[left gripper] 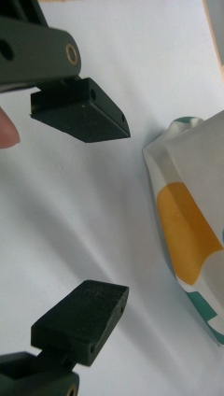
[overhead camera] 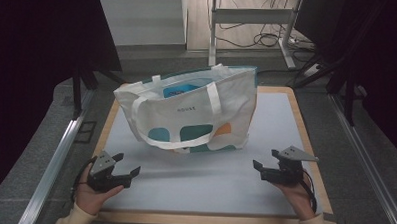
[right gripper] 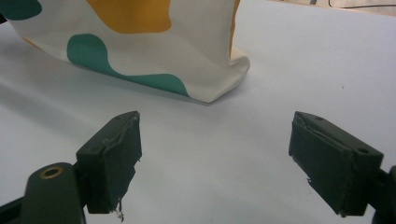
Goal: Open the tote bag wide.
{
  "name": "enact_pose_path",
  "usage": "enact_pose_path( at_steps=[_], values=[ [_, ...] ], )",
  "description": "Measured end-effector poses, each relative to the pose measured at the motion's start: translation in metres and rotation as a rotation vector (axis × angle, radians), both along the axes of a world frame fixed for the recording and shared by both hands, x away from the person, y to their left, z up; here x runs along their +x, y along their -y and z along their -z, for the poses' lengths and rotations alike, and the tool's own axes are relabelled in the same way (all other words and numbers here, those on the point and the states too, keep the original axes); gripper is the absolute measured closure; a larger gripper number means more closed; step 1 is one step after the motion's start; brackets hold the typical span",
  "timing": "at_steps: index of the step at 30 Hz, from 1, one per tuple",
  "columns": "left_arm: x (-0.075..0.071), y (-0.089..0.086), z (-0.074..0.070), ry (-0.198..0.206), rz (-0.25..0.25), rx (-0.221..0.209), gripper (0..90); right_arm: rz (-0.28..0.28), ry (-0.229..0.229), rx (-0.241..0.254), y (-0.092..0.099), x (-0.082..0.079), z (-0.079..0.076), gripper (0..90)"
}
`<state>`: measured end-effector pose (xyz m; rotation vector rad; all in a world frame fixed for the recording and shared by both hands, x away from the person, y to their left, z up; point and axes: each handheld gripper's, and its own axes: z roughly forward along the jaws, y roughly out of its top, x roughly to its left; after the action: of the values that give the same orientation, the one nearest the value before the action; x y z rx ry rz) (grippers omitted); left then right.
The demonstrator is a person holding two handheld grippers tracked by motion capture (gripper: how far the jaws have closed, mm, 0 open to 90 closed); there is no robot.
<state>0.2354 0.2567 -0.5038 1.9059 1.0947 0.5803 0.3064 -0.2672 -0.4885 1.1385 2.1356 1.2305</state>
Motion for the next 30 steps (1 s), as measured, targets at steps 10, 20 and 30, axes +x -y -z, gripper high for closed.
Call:
enact_pose_path(
  at_steps=[10, 20, 30],
  values=[
    [-0.004, -0.005, -0.003, 0.017, -0.01, -0.018, 26.3, -0.01, -0.001, 0.034, 0.001, 0.002, -0.004, 21.0],
    [-0.001, -0.028, -0.023, 0.049, -0.059, -0.149, 28.9, -0.035, 0.04, 0.082, -0.002, 0.005, -0.027, 27.8],
    [0.011, -0.031, -0.035, 0.051, -0.054, -0.158, 30.4, -0.027, 0.052, 0.103, 0.006, 0.013, -0.039, 33.4]
  ],
)
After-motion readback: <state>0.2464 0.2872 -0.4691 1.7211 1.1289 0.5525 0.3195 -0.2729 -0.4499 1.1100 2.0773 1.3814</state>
